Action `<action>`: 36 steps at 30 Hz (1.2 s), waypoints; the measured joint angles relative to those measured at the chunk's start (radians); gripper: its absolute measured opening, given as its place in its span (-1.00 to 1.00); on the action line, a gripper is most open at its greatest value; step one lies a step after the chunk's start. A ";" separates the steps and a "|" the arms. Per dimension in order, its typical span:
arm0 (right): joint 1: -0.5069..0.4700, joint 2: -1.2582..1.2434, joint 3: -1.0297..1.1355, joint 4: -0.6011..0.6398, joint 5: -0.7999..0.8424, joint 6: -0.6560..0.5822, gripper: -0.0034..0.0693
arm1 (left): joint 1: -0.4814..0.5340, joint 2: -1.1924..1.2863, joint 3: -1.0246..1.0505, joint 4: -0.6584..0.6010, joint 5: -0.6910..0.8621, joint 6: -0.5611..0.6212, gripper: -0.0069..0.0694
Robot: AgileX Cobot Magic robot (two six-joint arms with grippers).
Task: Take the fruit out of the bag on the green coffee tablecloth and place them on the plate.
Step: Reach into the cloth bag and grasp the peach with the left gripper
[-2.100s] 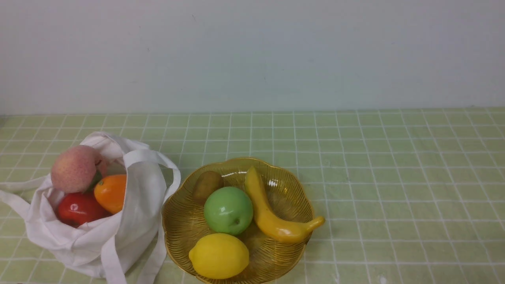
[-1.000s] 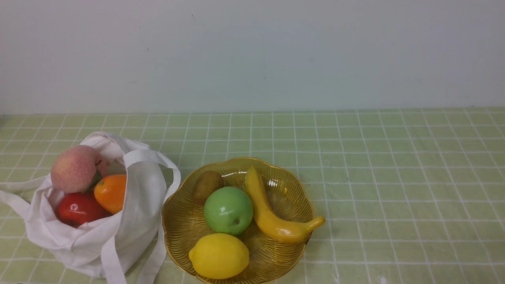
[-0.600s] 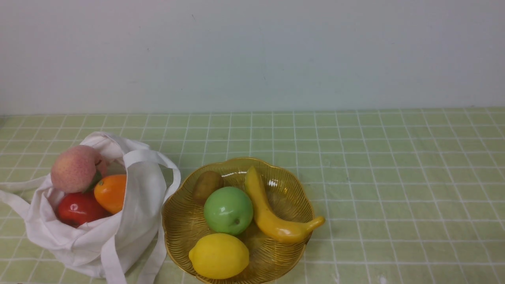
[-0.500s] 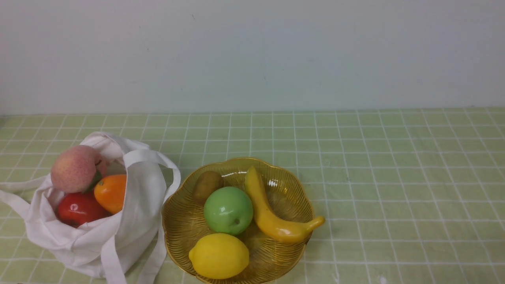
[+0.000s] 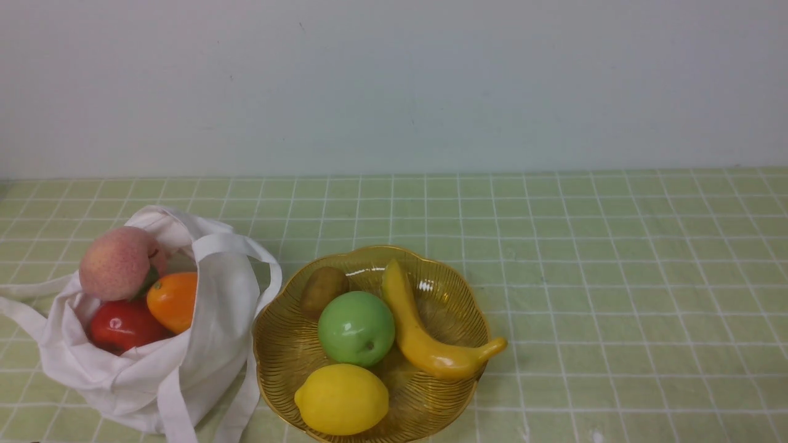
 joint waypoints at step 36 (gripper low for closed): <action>0.000 0.000 0.000 0.000 0.000 0.000 -0.95 | 0.000 0.867 -0.835 -0.181 0.510 -0.030 -0.71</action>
